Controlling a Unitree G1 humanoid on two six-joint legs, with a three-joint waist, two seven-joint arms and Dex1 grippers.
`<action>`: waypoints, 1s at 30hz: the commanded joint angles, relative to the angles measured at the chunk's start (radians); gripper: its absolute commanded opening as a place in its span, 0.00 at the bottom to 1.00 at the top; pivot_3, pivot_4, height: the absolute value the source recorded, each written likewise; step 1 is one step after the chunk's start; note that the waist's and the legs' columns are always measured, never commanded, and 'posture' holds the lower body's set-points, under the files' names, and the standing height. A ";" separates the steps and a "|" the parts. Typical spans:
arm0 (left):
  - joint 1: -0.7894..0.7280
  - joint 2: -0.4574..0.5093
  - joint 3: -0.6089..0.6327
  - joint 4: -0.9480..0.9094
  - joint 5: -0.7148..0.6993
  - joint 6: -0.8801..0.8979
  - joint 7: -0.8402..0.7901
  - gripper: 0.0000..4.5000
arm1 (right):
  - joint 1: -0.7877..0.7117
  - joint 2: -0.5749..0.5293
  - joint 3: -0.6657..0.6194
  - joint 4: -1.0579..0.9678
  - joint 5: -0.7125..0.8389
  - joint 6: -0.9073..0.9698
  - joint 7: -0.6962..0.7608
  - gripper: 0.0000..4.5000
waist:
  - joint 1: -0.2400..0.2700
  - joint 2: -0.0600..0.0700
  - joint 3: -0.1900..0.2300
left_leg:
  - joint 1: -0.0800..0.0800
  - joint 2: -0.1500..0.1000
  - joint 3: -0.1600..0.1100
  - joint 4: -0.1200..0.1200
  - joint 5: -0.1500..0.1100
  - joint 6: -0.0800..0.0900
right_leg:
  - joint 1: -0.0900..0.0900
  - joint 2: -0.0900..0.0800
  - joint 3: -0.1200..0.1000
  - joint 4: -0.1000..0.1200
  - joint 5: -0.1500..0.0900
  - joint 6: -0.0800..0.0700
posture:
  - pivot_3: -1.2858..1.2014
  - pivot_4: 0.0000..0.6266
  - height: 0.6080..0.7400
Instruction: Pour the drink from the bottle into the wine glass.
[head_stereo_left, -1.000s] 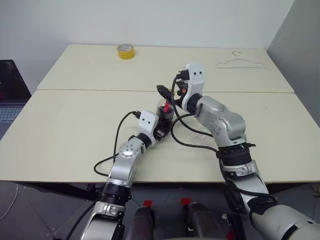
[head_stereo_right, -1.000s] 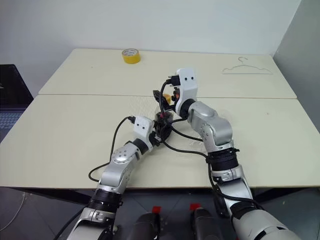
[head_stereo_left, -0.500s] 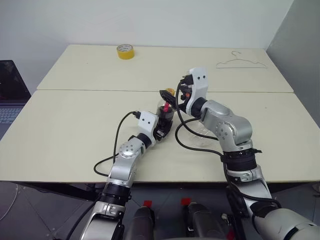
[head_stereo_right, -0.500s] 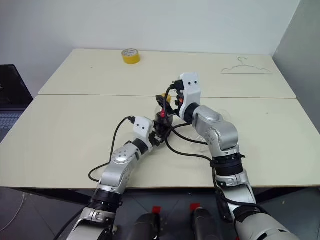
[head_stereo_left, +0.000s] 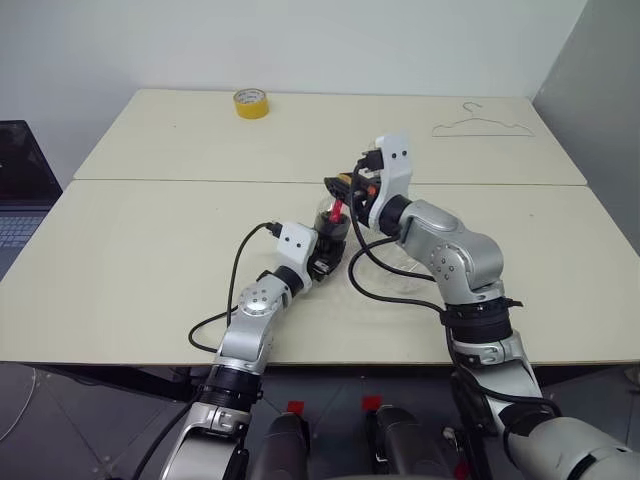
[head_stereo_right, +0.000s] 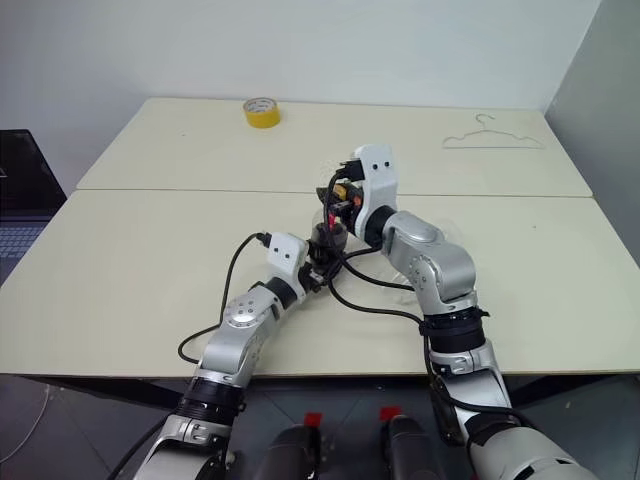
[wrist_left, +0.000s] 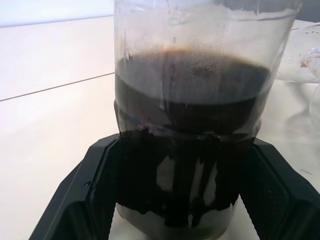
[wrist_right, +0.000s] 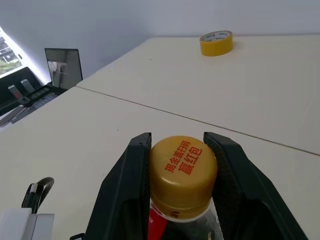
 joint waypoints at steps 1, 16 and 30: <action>0.002 0.002 0.006 -0.013 0.003 -0.013 -0.002 0.73 | -0.009 -0.040 0.002 -0.065 0.030 -0.055 0.091 0.29 | 0.000 0.000 0.000 | 0.000 0.000 0.000 0.000 0.000 0.000 | 0.000 0.000 0.000 0.000 0.000 0.000 | 0.52 0.24 1.00; 0.009 0.005 0.003 -0.022 0.002 -0.008 -0.004 0.73 | 0.009 -0.108 0.007 -0.104 0.145 -0.073 0.372 0.29 | 0.000 0.000 0.000 | 0.000 0.000 0.000 0.000 0.000 0.000 | 0.000 0.000 0.000 0.000 0.000 0.000 | 0.52 0.24 1.00; 0.009 0.007 -0.001 -0.022 -0.002 -0.006 -0.010 0.73 | 0.008 -0.229 0.064 -0.077 0.114 -0.155 0.597 0.29 | 0.000 0.000 0.000 | 0.000 0.000 0.000 0.000 0.000 0.000 | 0.000 0.000 0.000 0.000 0.000 0.000 | 0.52 0.24 1.00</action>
